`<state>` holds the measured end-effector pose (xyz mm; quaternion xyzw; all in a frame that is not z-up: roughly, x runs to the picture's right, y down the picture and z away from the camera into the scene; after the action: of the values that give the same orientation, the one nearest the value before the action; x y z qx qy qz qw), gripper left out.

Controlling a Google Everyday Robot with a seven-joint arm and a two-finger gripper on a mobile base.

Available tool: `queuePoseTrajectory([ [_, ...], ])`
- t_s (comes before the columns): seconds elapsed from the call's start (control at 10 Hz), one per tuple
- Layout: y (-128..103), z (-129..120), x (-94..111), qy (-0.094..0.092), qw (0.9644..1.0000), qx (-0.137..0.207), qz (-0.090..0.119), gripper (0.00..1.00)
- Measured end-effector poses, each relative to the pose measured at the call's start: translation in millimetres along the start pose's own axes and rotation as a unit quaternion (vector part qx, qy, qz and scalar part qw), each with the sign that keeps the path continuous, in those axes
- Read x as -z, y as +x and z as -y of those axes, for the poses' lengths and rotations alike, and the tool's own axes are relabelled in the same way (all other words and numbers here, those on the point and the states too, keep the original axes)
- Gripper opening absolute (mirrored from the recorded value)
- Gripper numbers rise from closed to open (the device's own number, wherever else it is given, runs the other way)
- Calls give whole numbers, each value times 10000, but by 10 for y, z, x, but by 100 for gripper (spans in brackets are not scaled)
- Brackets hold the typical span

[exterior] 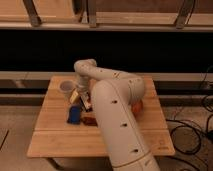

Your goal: Place the eraser in the ceramic cup

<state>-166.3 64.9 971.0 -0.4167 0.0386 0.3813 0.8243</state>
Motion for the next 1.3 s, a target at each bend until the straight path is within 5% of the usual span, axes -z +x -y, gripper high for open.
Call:
queuePoseTrajectory([
  [0.6,-49,142,13,-23,9999,-102,-8,17],
  [1.0,176,410,76,58,9983,-585,26,11],
  [1.3,439,975,516,681,9897,-1232,271,11],
])
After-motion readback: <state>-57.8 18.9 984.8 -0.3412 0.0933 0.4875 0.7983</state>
